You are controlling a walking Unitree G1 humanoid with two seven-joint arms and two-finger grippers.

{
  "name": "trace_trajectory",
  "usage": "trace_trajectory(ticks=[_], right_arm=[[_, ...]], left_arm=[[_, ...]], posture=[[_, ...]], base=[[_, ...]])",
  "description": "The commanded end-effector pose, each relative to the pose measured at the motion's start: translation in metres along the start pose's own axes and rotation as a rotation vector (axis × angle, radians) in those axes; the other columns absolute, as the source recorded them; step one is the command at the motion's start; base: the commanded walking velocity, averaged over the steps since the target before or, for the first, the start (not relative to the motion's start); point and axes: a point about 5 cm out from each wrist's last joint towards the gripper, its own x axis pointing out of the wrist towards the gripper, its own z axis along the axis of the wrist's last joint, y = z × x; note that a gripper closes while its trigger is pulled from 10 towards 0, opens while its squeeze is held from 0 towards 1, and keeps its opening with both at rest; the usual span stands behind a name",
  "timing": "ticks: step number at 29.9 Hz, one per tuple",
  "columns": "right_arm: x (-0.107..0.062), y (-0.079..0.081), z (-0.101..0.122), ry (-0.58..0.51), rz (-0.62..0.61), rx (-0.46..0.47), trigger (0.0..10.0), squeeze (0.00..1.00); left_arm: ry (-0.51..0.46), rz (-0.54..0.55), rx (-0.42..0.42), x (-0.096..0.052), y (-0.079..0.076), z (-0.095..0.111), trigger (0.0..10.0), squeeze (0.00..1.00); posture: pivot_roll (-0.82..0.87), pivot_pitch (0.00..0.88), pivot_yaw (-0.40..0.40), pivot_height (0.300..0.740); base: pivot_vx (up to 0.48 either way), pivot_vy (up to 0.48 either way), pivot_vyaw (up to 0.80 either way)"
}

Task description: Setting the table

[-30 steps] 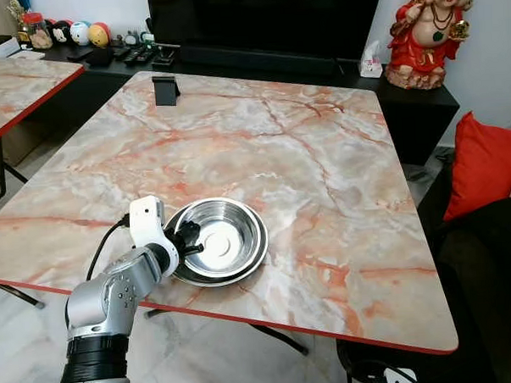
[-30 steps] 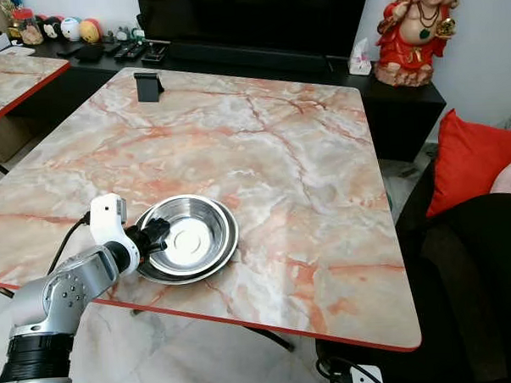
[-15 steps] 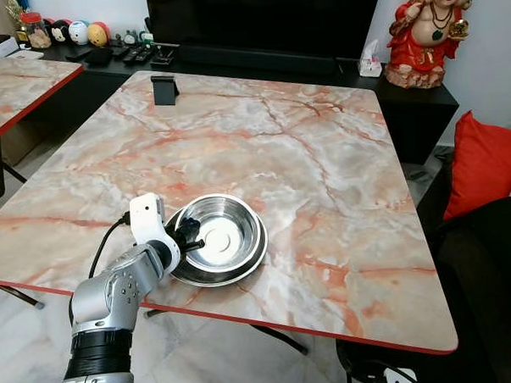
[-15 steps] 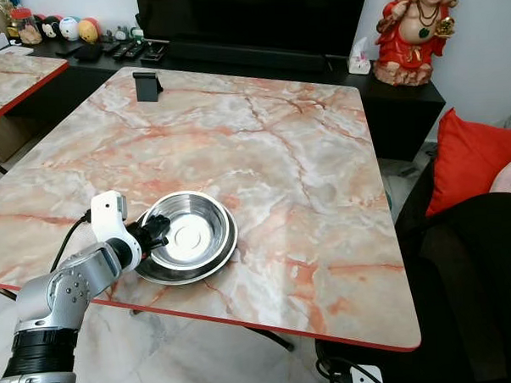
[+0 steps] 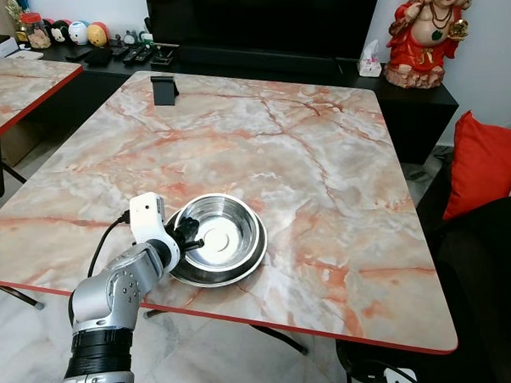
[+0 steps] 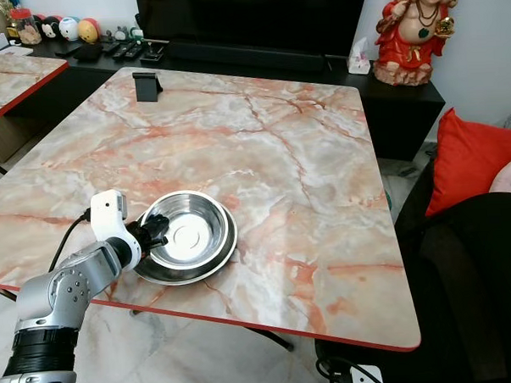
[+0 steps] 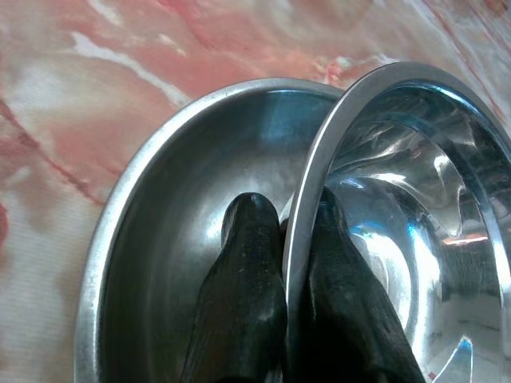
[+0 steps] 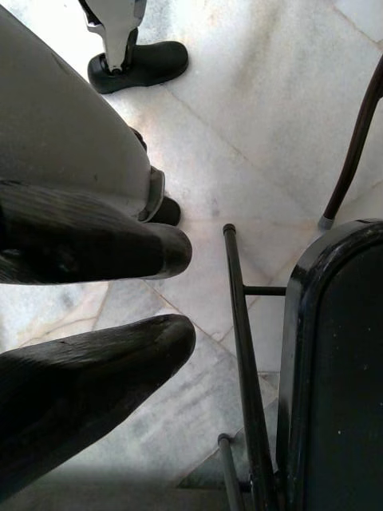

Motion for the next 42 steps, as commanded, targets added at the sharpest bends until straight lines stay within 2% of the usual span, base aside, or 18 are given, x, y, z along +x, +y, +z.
trace_trajectory(ticks=[1,5,6,8,9,11,12,22,24,25,27,28,31,32,33,37,42], right_arm=[[0.0,-0.003,0.0,0.001,-0.008,0.001,10.0,0.0],[0.0,-0.003,0.0,0.001,-0.008,0.0,10.0,0.0],[0.0,-0.003,0.0,0.001,-0.008,0.0,10.0,0.0],[0.0,-0.003,0.0,0.001,-0.008,0.0,10.0,0.0],[0.0,-0.003,0.0,0.001,-0.008,0.0,10.0,0.0],[0.0,-0.003,0.0,0.0,-0.008,-0.001,10.0,0.0],[0.0,-0.003,0.0,0.0,-0.008,-0.001,10.0,0.0],[0.0,-0.003,0.0,0.001,-0.008,-0.001,10.0,0.0],[0.0,-0.003,0.0,0.001,-0.008,0.0,10.0,0.0],[0.0,-0.003,0.0,0.001,-0.008,0.0,10.0,0.0],[0.0,-0.003,0.0,0.001,-0.007,-0.001,10.0,0.0],[0.0,-0.003,0.0,0.001,-0.007,-0.002,10.0,0.0],[0.0,-0.003,0.0,0.001,-0.007,-0.002,10.0,0.0],[0.0,-0.003,0.0,0.001,-0.006,-0.003,10.0,0.0],[0.0,-0.003,0.0,0.001,-0.006,-0.003,10.0,0.0],[0.0,-0.003,0.001,0.0,-0.006,-0.004,10.0,0.0],[0.0,-0.003,0.001,0.0,-0.006,-0.002,10.0,0.0]], left_arm=[[-0.003,0.014,0.012,0.002,-0.001,0.003,10.0,0.33],[-0.003,0.015,0.012,0.002,-0.001,0.002,10.0,0.34],[-0.002,0.014,0.012,0.002,-0.001,0.002,10.0,0.45],[-0.001,0.012,0.013,0.003,-0.002,0.002,10.0,0.45],[0.0,0.013,0.014,0.003,-0.002,0.002,10.0,0.57],[0.0,0.013,0.014,0.003,-0.002,0.002,10.0,0.58],[0.0,0.014,0.015,0.003,-0.002,0.002,10.0,0.62],[0.005,0.017,0.022,0.003,-0.001,0.001,10.0,0.59],[0.004,0.019,0.025,0.003,-0.001,0.002,10.0,0.51],[0.001,0.024,0.033,0.003,-0.001,0.003,10.0,0.31],[-0.003,0.029,0.039,0.003,-0.001,0.004,10.0,0.31],[-0.005,0.032,0.043,0.002,-0.001,0.005,10.0,0.0],[-0.012,0.041,0.081,0.001,0.0,0.009,10.0,0.0],[-0.02,0.047,0.122,0.0,0.0,0.013,10.0,0.0],[-0.02,0.047,0.122,0.0,0.0,0.013,10.0,0.0],[-0.047,0.055,0.218,0.0,-0.004,0.021,10.0,0.0],[-0.084,0.046,0.269,-0.001,-0.009,0.029,10.0,0.0]], posture=[[0.14,0.0,-0.082,0.727],[0.14,0.0,-0.082,0.727],[0.14,0.0,-0.083,0.727],[0.14,0.0,-0.083,0.727],[0.14,0.0,-0.083,0.727],[0.14,0.0,-0.083,0.727],[0.14,0.0,-0.083,0.727],[0.14,0.0,-0.081,0.727],[0.14,0.0,-0.082,0.727],[0.14,0.0,-0.082,0.727],[0.14,0.0,-0.082,0.727],[0.14,0.0,-0.082,0.727],[0.14,0.0,-0.083,0.727],[0.15,0.0,-0.083,0.727],[0.15,0.0,-0.083,0.727],[0.14,0.0,-0.084,0.727],[0.14,0.0,-0.083,0.727]], base=[[0.0,0.0,0.0],[0.0,0.0,0.0],[0.0,0.0,0.0],[0.0,0.0,0.0],[0.0,0.0,0.0],[0.0,0.0,0.0],[0.0,0.0,0.0],[0.0,0.0,0.0],[0.0,0.0,0.0],[0.0,0.0,0.0],[0.0,0.0,0.0],[0.0,0.0,0.0],[0.0,0.0,0.0],[0.0,0.0,0.0],[0.0,0.0,0.0],[0.0,0.0,0.0],[0.0,0.0,0.0]])
